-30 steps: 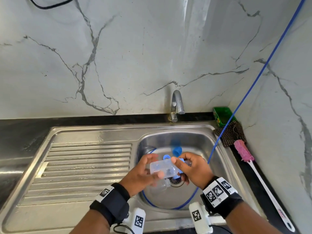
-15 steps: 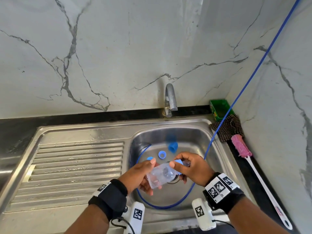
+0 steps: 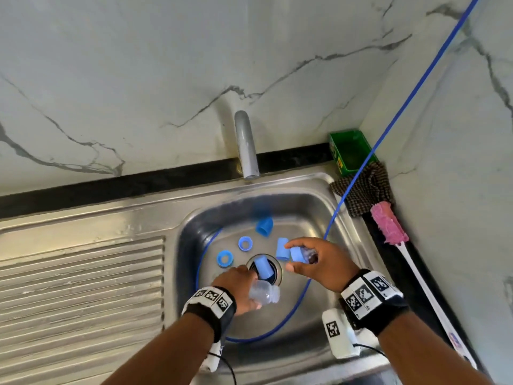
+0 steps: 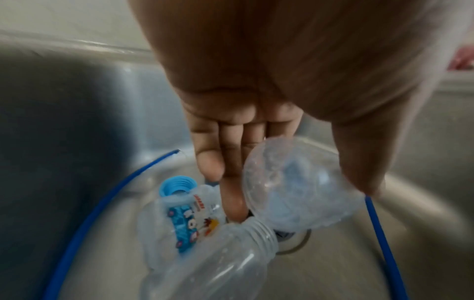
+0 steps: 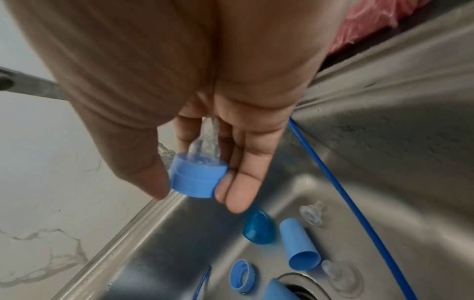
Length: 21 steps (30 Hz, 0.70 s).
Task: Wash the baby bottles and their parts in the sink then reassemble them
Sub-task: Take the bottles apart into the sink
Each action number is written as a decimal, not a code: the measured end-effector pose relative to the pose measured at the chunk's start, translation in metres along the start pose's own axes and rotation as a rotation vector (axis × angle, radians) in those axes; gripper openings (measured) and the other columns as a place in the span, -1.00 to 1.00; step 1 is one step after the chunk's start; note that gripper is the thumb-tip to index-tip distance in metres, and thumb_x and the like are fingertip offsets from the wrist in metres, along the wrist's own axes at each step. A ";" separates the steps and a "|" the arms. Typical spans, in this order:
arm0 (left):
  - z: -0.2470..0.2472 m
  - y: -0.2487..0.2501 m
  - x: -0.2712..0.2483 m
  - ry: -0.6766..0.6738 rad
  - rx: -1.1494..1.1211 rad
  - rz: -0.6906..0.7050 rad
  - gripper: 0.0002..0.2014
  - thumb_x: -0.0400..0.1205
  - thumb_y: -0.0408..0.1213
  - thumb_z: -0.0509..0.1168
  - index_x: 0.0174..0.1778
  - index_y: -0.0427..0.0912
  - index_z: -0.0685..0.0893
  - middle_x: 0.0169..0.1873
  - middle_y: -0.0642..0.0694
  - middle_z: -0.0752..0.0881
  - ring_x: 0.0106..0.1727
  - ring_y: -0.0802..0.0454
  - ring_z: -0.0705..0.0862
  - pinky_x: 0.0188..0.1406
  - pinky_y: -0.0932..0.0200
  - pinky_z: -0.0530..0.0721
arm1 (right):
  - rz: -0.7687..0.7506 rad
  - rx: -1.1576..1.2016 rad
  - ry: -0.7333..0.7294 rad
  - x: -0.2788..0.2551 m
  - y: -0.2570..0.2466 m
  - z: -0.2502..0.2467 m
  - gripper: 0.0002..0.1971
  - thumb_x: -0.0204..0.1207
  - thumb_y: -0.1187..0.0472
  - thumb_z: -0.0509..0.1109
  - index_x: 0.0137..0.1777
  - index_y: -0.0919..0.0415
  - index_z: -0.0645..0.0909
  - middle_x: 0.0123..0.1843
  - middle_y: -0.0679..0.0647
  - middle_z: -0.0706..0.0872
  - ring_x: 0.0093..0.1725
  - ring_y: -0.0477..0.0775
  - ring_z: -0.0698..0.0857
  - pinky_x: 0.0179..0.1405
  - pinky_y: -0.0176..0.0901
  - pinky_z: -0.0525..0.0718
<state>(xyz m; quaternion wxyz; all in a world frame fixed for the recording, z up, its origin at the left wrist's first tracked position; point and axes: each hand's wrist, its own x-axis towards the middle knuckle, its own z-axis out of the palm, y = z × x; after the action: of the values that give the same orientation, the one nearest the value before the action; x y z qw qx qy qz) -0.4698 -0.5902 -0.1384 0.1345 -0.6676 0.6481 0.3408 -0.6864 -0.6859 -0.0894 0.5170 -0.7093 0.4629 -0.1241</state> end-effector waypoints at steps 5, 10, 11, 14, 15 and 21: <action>0.016 0.026 0.033 -0.043 0.131 -0.013 -0.37 0.57 0.35 0.26 0.31 -0.11 0.61 0.23 -0.15 0.73 0.22 -0.20 0.72 0.14 -0.03 0.66 | 0.031 -0.077 -0.002 0.014 0.013 0.004 -0.53 0.48 0.34 0.51 0.36 -0.06 0.67 0.27 -0.08 0.67 0.14 -0.22 0.70 0.07 -0.71 0.44; 0.027 0.034 0.046 -0.128 0.087 -0.062 -0.39 0.57 0.31 0.31 0.31 -0.13 0.60 0.18 -0.16 0.74 0.16 -0.21 0.74 0.10 -0.02 0.70 | 0.050 -0.075 -0.046 0.025 0.024 0.002 -0.47 0.46 0.29 0.58 0.42 -0.02 0.64 0.24 -0.08 0.71 0.08 -0.26 0.71 0.11 -0.60 0.52; 0.023 0.036 0.045 -0.134 0.067 -0.059 -0.42 0.59 0.29 0.28 0.29 -0.13 0.61 0.16 -0.15 0.74 0.15 -0.20 0.74 0.08 0.00 0.68 | 0.059 -0.082 -0.051 0.026 0.025 0.003 -0.45 0.44 0.24 0.62 0.43 -0.03 0.62 0.18 -0.12 0.71 -0.04 -0.32 0.70 0.07 -0.56 0.54; -0.001 0.038 0.039 -0.062 -0.141 -0.083 -0.60 0.73 0.12 0.14 0.19 -0.12 0.66 0.09 -0.14 0.75 0.10 -0.16 0.75 -0.03 0.06 0.63 | 0.048 -0.098 -0.037 0.028 0.022 0.005 -0.46 0.36 0.18 0.70 0.35 0.00 0.67 0.14 -0.15 0.70 -0.18 -0.42 0.66 -0.03 -0.56 0.53; -0.012 0.037 0.036 -0.013 -0.305 -0.098 -0.67 0.76 0.01 0.11 0.11 -0.12 0.66 0.02 -0.12 0.76 0.02 -0.13 0.76 -0.06 0.08 0.63 | 0.029 -0.113 -0.032 0.028 0.019 0.007 -0.48 0.34 0.20 0.71 0.31 0.01 0.70 0.16 -0.13 0.70 -0.16 -0.45 0.66 -0.03 -0.57 0.53; -0.062 0.030 -0.007 0.164 -1.297 0.020 -0.66 0.73 -0.01 0.31 0.10 -0.26 0.75 -0.17 -0.16 0.83 -0.17 -0.08 0.82 -0.19 0.11 0.78 | -0.115 -0.149 0.008 0.017 -0.016 0.014 -0.58 0.31 0.14 0.73 0.18 -0.06 0.78 0.01 -0.09 0.71 -0.13 -0.31 0.69 -0.01 -0.33 0.65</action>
<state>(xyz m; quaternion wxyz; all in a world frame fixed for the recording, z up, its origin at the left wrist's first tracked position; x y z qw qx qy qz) -0.4809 -0.6271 -0.0801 -0.3486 -0.6309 0.3253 0.6120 -0.6592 -0.6897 -0.0868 0.4527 -0.7708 0.4313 -0.1217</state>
